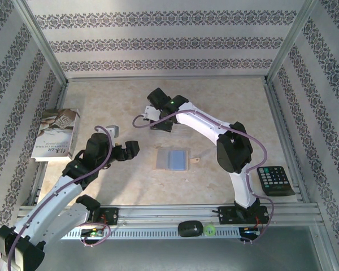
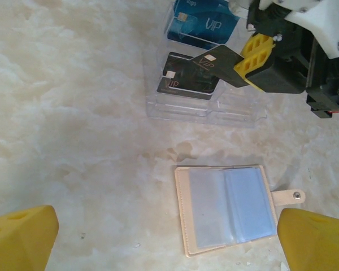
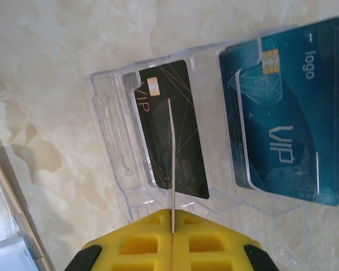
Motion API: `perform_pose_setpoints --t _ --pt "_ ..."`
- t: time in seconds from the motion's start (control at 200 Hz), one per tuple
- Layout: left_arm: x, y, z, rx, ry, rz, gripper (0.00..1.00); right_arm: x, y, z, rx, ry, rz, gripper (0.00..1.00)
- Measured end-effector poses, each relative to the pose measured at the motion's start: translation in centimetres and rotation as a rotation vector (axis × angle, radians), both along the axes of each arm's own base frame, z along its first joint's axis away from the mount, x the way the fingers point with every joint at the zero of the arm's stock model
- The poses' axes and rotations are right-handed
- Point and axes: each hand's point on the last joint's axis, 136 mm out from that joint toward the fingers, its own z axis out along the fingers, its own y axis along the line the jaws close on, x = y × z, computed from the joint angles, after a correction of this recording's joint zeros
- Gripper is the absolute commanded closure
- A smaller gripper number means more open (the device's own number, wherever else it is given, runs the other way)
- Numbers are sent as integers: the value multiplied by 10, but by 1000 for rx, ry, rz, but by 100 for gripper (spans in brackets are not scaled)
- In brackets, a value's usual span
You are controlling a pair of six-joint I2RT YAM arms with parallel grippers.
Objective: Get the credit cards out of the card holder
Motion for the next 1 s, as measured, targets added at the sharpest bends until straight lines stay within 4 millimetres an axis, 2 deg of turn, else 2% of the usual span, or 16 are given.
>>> perform_pose_setpoints --t 0.165,0.41,0.535,0.774,1.004 --pt "2 3 -6 14 23 12 1 -1 4 3 -9 -3 69 100" --pt "2 9 -13 20 35 30 1 13 16 20 -4 -57 132 100" --pt "2 10 -19 28 55 34 1 13 18 13 -20 -40 152 100" --pt "3 13 -24 32 70 44 1 9 17 -17 -59 27 166 100" --pt "3 15 -26 32 74 50 1 11 18 -20 -64 35 166 100"
